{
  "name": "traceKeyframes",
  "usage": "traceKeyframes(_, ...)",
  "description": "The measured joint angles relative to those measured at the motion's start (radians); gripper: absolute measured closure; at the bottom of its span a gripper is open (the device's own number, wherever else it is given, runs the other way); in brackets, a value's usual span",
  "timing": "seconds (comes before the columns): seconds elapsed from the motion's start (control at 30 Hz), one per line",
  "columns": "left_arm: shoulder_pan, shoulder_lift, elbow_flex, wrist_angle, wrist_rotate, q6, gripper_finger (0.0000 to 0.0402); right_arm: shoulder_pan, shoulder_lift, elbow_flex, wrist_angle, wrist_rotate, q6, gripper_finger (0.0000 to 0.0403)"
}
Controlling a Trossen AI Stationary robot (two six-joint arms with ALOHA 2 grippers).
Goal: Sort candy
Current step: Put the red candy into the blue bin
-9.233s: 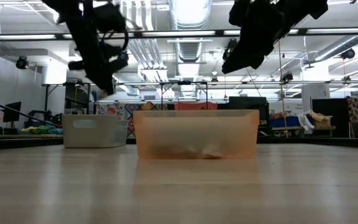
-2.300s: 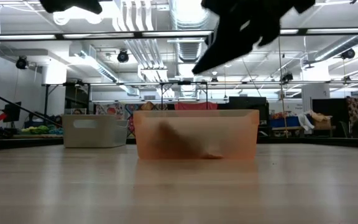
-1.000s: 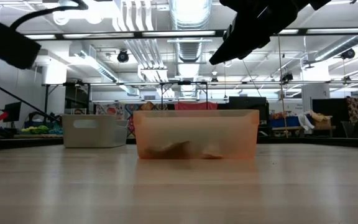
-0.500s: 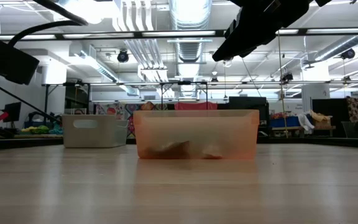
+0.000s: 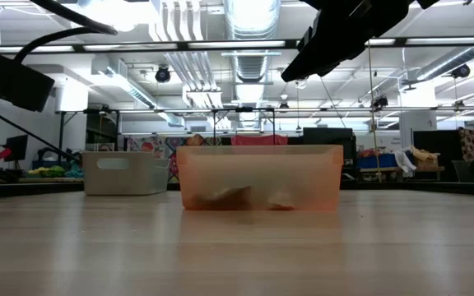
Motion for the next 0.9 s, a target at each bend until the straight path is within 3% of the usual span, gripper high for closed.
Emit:
traceKeyframes(0.13, 0.000, -0.006, 0.003, -0.013, -0.008, 0.034, 0.0369, 0.000, 0.000, 0.000, 0.000, 0.000, -0.002, 0.0394)
traceKeyframes(0.27, 0.000, -0.034, 0.046, -0.045, -0.061, 0.076, 0.0389, 0.002, 0.000, 0.000, -0.002, -0.001, -0.003, 0.0394)
traceKeyframes(0.37, -0.001, -0.084, 0.105, -0.041, -0.186, 0.173, 0.0393, 0.017, 0.000, 0.000, 0.007, -0.001, -0.015, 0.0394)
traceKeyframes(0.5, -0.003, -0.160, 0.199, -0.031, -0.432, 0.355, 0.0398, 0.052, 0.000, -0.008, 0.073, -0.001, -0.036, 0.0394)
traceKeyframes(0.6, -0.006, -0.214, 0.247, 0.048, -0.630, 0.583, 0.0398, 0.089, 0.000, -0.040, 0.203, 0.000, -0.072, 0.0394)
traceKeyframes(0.67, -0.010, -0.243, 0.257, 0.184, -0.701, 0.817, 0.0399, 0.116, 0.000, -0.075, 0.329, -0.001, -0.112, 0.0394)
traceKeyframes(0.77, -0.010, -0.272, 0.230, 0.446, -0.687, 1.201, 0.0399, 0.153, 0.000, -0.131, 0.537, -0.001, -0.184, 0.0394)
traceKeyframes(0.9, 0.011, -0.288, 0.126, 0.780, -0.530, 1.571, 0.0399, 0.187, 0.000, -0.161, 0.719, -0.001, -0.288, 0.0394)
